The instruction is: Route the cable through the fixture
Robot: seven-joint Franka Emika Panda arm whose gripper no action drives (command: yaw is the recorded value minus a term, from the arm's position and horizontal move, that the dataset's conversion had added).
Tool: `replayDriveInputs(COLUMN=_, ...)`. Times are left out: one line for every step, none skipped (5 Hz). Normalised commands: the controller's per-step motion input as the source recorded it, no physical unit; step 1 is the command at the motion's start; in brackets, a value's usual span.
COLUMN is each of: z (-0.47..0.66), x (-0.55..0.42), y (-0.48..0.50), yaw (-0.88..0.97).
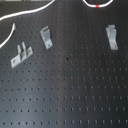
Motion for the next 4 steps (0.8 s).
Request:
replayDriveInputs(z=0.17, x=-0.009, y=0.001, yaw=-0.96)
replayDriveInputs(z=0.19, x=0.000, y=-0.001, yaw=-0.95)
replayDriveInputs(z=0.27, x=-0.082, y=0.012, yaw=-0.27)
replayDriveInputs(z=0.27, x=-0.234, y=0.020, yaw=-0.03)
